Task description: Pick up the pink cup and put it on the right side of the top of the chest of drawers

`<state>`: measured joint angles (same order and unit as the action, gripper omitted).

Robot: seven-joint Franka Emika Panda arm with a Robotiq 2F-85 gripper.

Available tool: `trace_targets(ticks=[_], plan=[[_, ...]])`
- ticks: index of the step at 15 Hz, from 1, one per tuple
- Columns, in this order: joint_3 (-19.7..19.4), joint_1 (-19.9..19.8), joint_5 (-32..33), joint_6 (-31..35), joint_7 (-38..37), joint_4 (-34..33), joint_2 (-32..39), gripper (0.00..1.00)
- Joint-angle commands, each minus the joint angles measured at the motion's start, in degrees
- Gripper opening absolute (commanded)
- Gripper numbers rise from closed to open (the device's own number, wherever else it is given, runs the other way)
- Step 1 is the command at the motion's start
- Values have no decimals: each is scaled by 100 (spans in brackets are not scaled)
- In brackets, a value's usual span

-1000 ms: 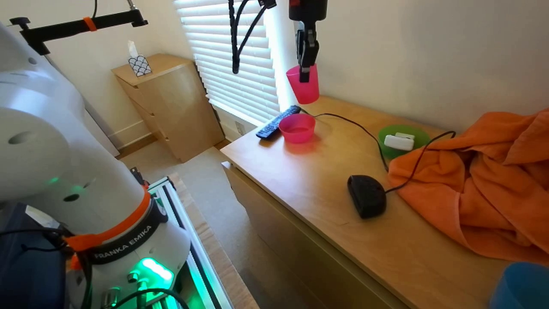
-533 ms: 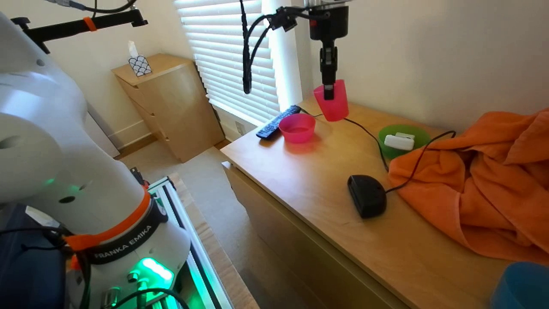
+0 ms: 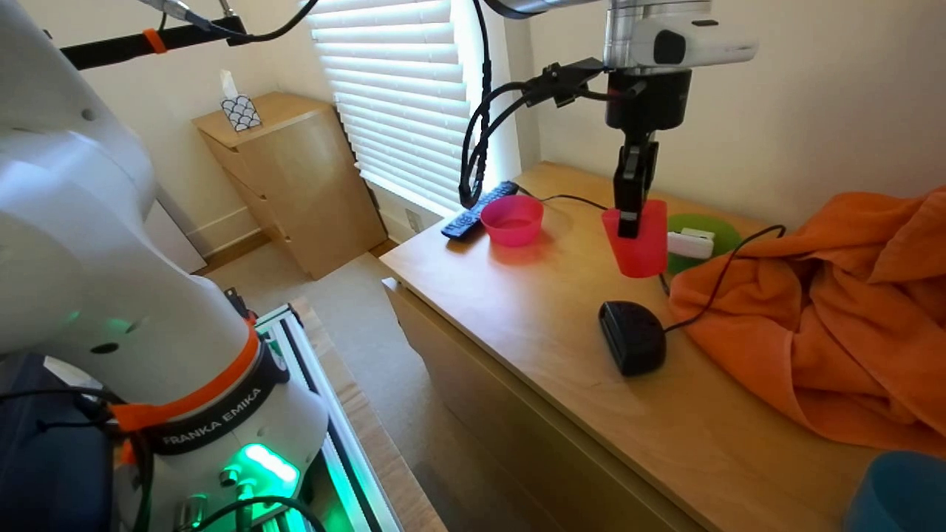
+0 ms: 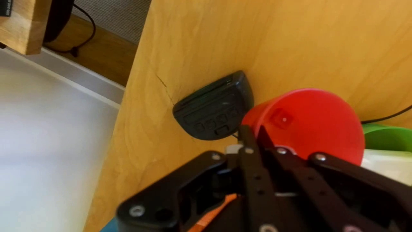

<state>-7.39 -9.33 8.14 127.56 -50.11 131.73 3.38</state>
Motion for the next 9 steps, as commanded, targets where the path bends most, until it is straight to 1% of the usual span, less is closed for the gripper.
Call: trace_targets(ticks=[1, 6, 9], plan=[[-183, -44, -211, -217, 19, -266, 225, 1], [-729, -386, -420, -845, -297, -544, 409, 1], [-997, -638, -961, -879, -261, -617, 536, 1]])
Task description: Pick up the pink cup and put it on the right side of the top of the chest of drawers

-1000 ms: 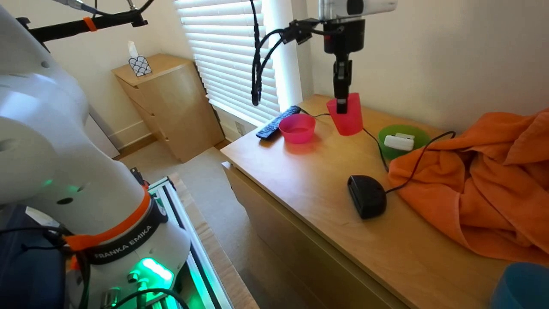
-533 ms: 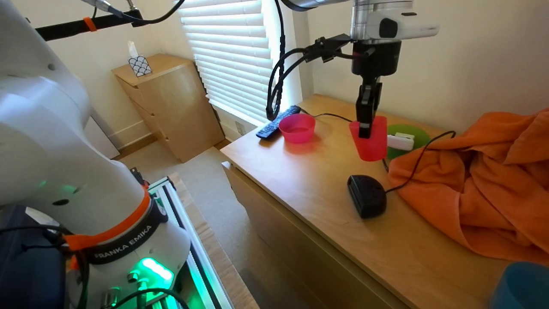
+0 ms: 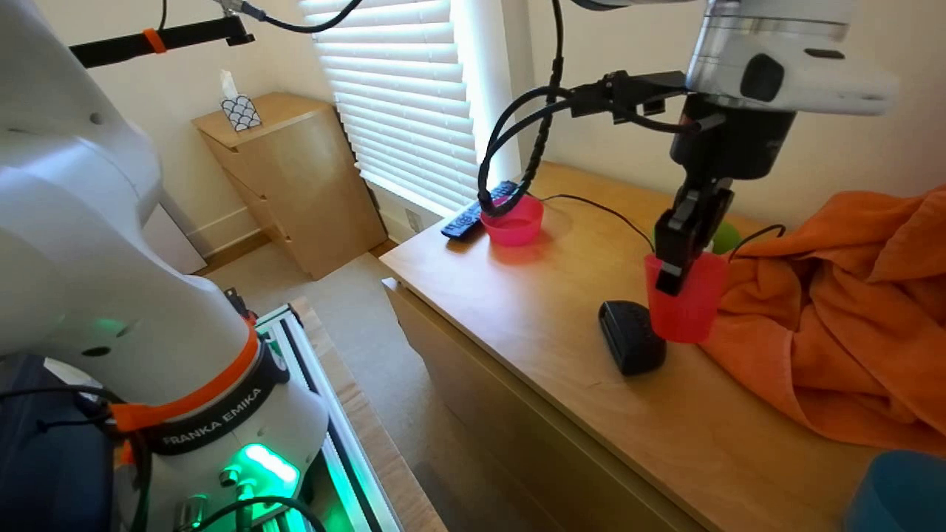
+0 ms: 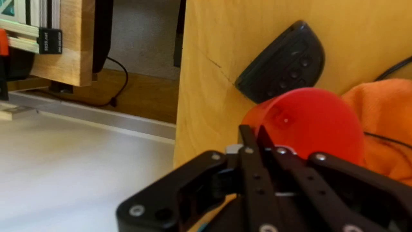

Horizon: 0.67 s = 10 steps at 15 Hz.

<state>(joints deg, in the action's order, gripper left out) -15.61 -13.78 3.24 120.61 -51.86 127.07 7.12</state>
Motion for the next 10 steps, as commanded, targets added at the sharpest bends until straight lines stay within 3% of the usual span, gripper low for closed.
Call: trace_targets(ticks=[1, 2, 10], plan=[[-200, -249, -735, -445, 57, -213, 188, 1], [-176, -132, -365, -127, 17, -56, 68, 5], [-359, -432, -1034, -232, 344, -235, 409, 1]])
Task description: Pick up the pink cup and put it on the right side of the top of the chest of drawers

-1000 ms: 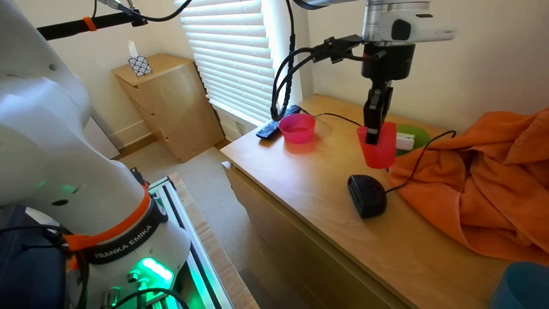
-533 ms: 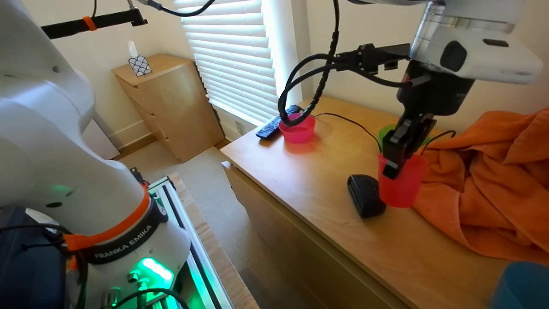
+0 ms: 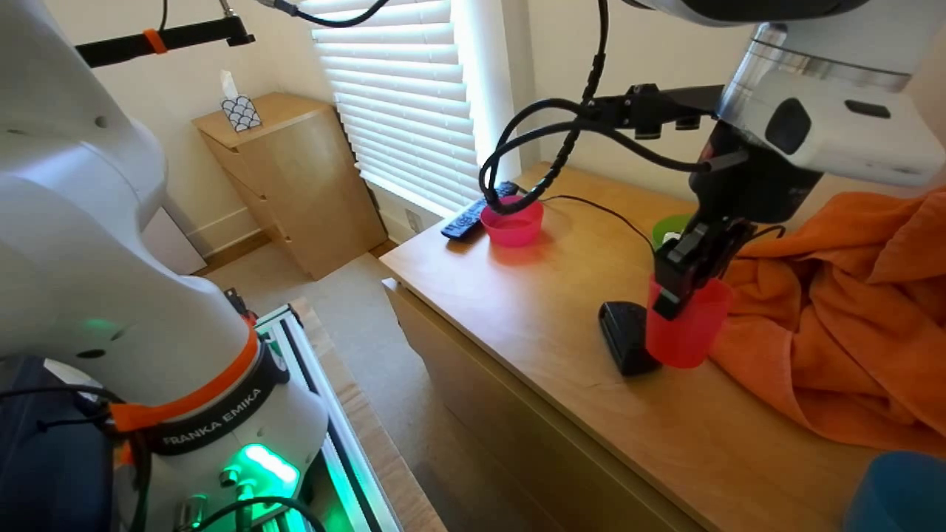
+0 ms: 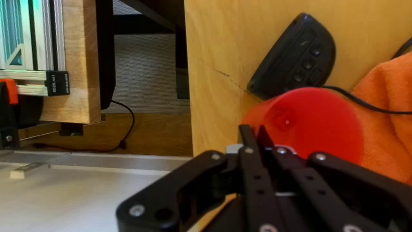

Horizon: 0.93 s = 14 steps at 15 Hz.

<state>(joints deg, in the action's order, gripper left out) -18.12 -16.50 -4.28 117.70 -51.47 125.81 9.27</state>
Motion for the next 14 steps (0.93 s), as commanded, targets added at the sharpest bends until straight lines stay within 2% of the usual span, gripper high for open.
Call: trace_targets(ticks=[1, 5, 10, 11, 12, 14], plan=[[-144, -189, -299, 64, 337, -128, 250, 1], [-173, -326, -712, 433, 823, -146, 449, 1], [-136, -303, -1170, 700, 997, -192, 668, 1], [-143, -299, -1171, 676, 1013, -225, 707, 30], [-153, -300, -1168, 653, 1018, -258, 741, 30], [-187, -302, -1104, 564, 997, -332, 782, 44]])
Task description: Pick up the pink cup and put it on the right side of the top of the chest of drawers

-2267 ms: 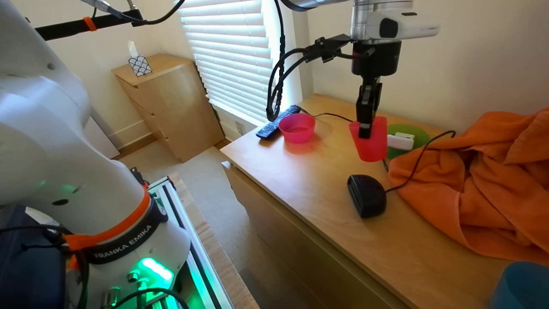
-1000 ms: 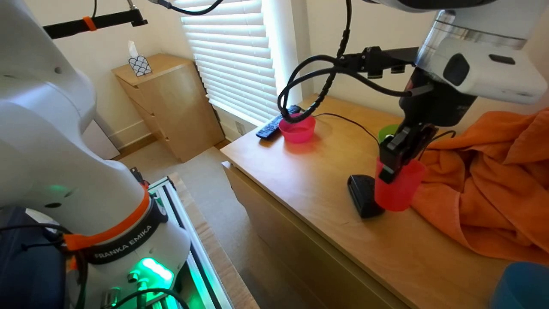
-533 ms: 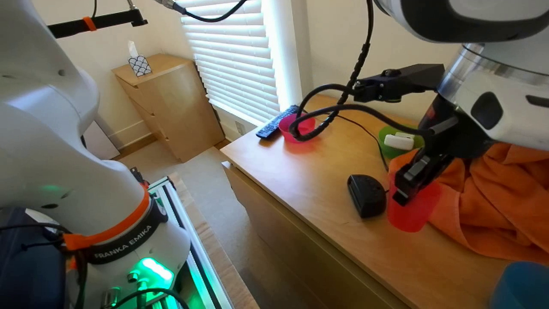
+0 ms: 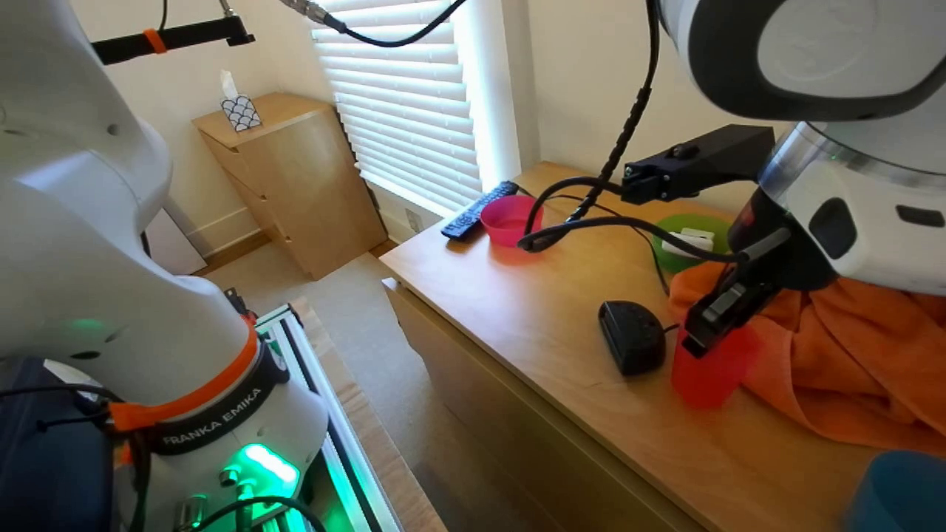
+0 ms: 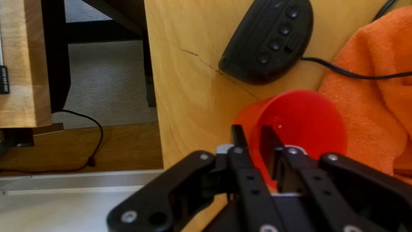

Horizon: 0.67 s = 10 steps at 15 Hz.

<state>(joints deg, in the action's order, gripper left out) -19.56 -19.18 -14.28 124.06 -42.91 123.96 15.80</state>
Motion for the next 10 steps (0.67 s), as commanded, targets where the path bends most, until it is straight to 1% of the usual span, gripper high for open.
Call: trace_targets(ticks=[1, 3, 5, 7, 8, 9, 10], plan=[[-51, -60, -136, -132, 187, -176, 97, 53], [-73, -112, -213, -177, 312, -179, -85, 66], [-105, -171, -286, -237, 560, -210, -343, 84], [-128, -206, -348, -339, 836, -240, -610, 97], [-132, -220, -409, -407, 942, -279, -707, 100], [-144, -116, -217, -194, 643, -338, -386, 87], [-151, -135, -247, -273, 722, -361, -512, 96]])
